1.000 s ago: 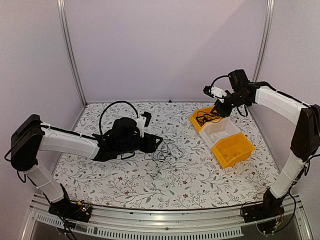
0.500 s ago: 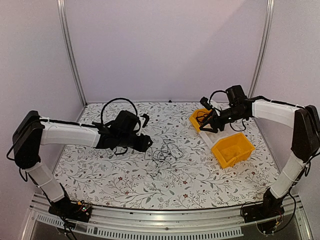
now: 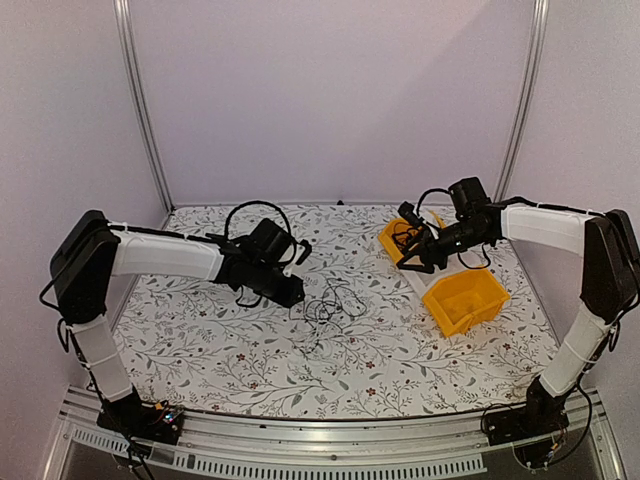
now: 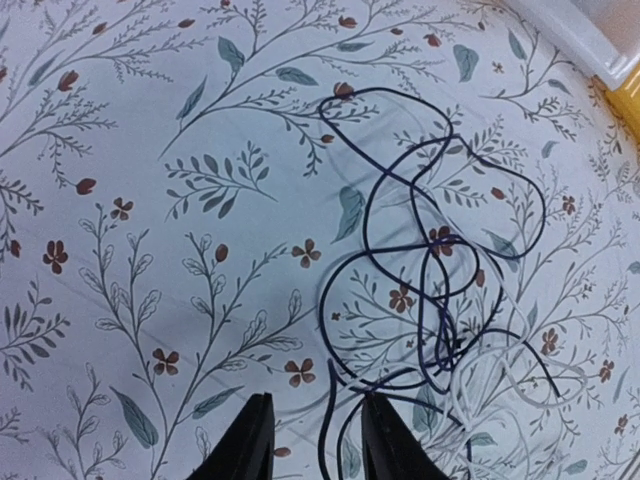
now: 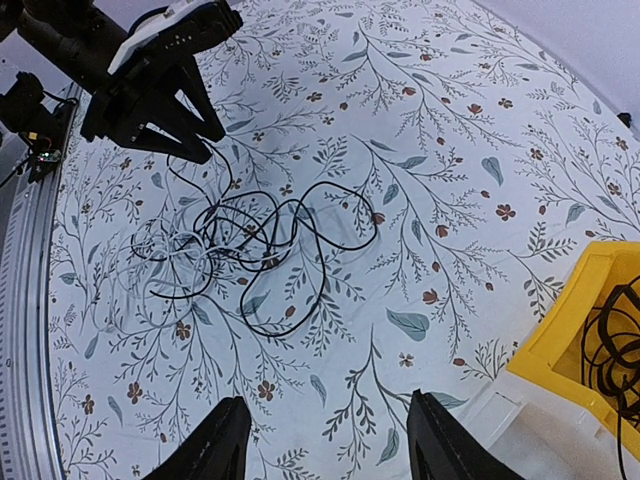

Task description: Untangle the cables

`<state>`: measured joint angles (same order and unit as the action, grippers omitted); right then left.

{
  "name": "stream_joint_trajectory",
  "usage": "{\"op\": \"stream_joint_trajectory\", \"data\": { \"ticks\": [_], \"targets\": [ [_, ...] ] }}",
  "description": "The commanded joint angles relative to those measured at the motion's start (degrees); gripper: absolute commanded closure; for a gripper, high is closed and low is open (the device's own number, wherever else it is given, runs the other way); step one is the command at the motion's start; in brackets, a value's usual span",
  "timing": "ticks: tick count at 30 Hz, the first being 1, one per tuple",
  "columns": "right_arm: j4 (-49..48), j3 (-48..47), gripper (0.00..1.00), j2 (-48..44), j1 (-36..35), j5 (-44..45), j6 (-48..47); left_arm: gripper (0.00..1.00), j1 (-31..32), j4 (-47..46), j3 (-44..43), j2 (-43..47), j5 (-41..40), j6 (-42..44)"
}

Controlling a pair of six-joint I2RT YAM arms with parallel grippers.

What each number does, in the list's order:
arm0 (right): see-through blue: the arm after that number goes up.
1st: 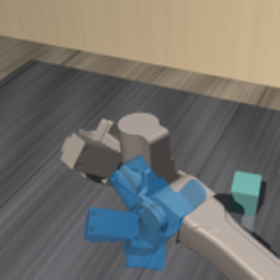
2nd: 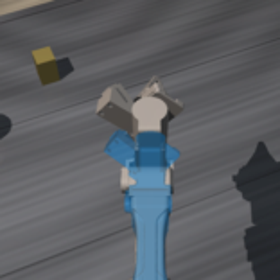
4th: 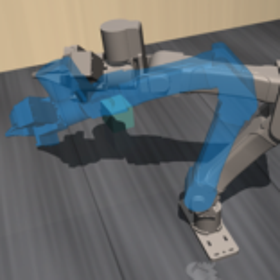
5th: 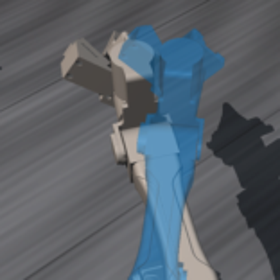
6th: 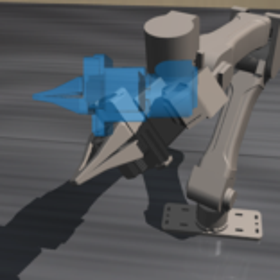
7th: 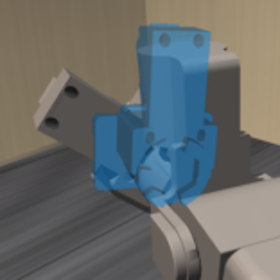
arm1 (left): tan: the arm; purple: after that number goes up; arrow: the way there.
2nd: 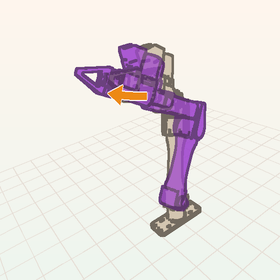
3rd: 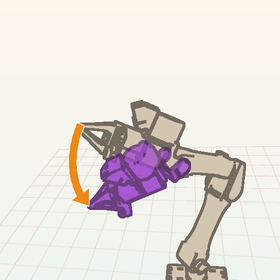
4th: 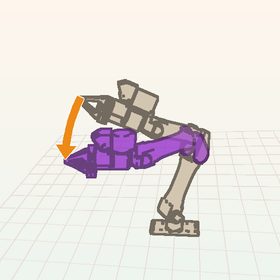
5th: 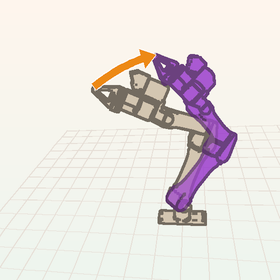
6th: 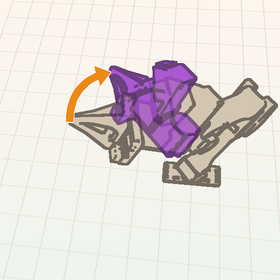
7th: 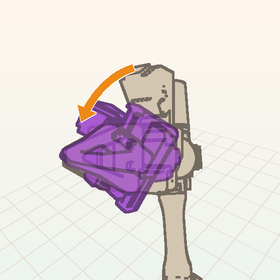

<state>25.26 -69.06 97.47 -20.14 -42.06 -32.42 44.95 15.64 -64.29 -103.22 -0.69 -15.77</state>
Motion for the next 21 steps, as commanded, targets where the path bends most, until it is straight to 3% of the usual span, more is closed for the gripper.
{"op": "stream_joint_trajectory", "data": {
  "ticks": [1,5,10,15,21],
  "targets": [
    [-0.25,0.09,0.43,-0.12,-0.41,0.83,-1.18,0.85,-1.05,4.44,-3.32,-2.47,2.17,1.78],
    [0.29,-0.11,0.43,0.17,-0.53,-0.55,-1.75,0.95,-0.96,3.59,-3.79,0.24,2.66,2.68],
    [-1.19,-2.29,0.43,-0.93,-2.60,-3.58,-0.21,0.97,-0.78,-1.31,-0.59,11.04,4.26,5.17],
    [3.58,-13.56,0.42,2.68,-10.13,1.38,-0.12,0.99,-0.83,-9.04,4.74,23.32,6.17,8.27],
    [5.51,-26.75,0.38,7.96,-17.46,2.44,1.36,1.00,-0.91,-12.40,7.19,31.34,6.98,10.39]
  ]
}}
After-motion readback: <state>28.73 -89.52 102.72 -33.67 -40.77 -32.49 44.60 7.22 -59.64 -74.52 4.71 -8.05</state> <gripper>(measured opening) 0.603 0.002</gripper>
